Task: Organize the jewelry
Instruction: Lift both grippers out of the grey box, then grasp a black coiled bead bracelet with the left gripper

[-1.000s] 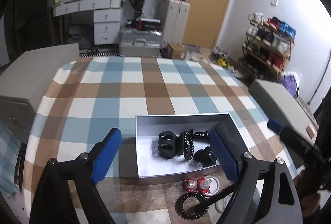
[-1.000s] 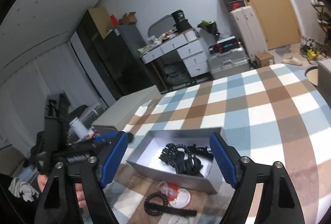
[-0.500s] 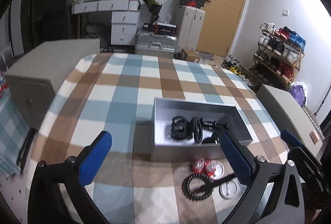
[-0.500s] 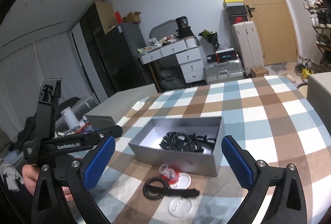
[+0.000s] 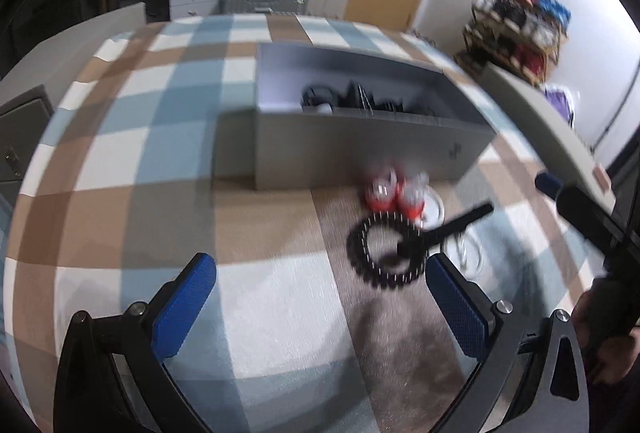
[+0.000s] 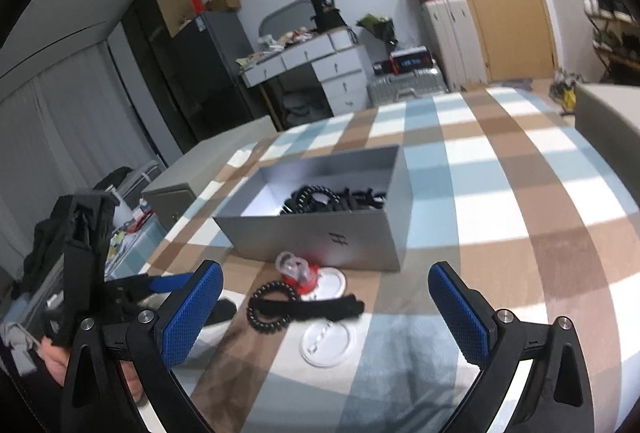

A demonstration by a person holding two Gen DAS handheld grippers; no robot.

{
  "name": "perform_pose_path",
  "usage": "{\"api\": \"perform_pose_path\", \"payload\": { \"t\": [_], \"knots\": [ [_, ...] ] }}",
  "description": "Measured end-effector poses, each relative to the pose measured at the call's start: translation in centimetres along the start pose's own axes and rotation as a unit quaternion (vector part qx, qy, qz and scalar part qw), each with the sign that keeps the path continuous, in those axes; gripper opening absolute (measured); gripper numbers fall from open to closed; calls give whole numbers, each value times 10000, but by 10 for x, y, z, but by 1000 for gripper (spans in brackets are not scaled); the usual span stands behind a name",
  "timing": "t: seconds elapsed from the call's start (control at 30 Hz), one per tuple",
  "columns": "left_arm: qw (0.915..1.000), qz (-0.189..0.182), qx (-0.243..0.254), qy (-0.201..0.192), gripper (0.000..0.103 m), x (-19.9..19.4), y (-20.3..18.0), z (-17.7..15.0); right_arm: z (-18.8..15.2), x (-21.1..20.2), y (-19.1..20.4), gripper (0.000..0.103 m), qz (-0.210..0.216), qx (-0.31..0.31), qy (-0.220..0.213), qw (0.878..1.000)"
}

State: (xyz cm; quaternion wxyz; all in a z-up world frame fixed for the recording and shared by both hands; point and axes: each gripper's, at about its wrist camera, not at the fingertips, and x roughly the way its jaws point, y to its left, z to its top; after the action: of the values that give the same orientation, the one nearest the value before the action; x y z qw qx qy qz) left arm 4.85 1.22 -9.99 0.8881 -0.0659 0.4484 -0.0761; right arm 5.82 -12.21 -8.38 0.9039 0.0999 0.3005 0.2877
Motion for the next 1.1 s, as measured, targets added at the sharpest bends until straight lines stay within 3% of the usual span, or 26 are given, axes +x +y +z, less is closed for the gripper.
{"api": "perform_pose_path", "payload": {
  "t": [0.2,0.37,0.57,0.83,0.9,1.1],
  "knots": [
    [9984,-68,524,216,102,8,-17,0,-3,-4,-6,103,-129,67,-21,9999],
    [9934,109,1082,368,102,22,-31,6,-3,-6,-4,103,-145,20,-54,9999],
    [9860,116,1633,326,101,27,-40,8,-4,-8,-6,103,-137,29,-78,9999],
    [9783,-279,1997,474,66,21,-48,10,-4,-8,-10,103,-141,100,-71,9998],
    [9749,-373,2133,512,51,20,-52,11,-4,-9,-9,103,-136,102,-85,9998],
    [9717,-436,2246,594,43,19,-55,9,-4,-11,-10,103,-157,96,-110,9998]
  ]
}}
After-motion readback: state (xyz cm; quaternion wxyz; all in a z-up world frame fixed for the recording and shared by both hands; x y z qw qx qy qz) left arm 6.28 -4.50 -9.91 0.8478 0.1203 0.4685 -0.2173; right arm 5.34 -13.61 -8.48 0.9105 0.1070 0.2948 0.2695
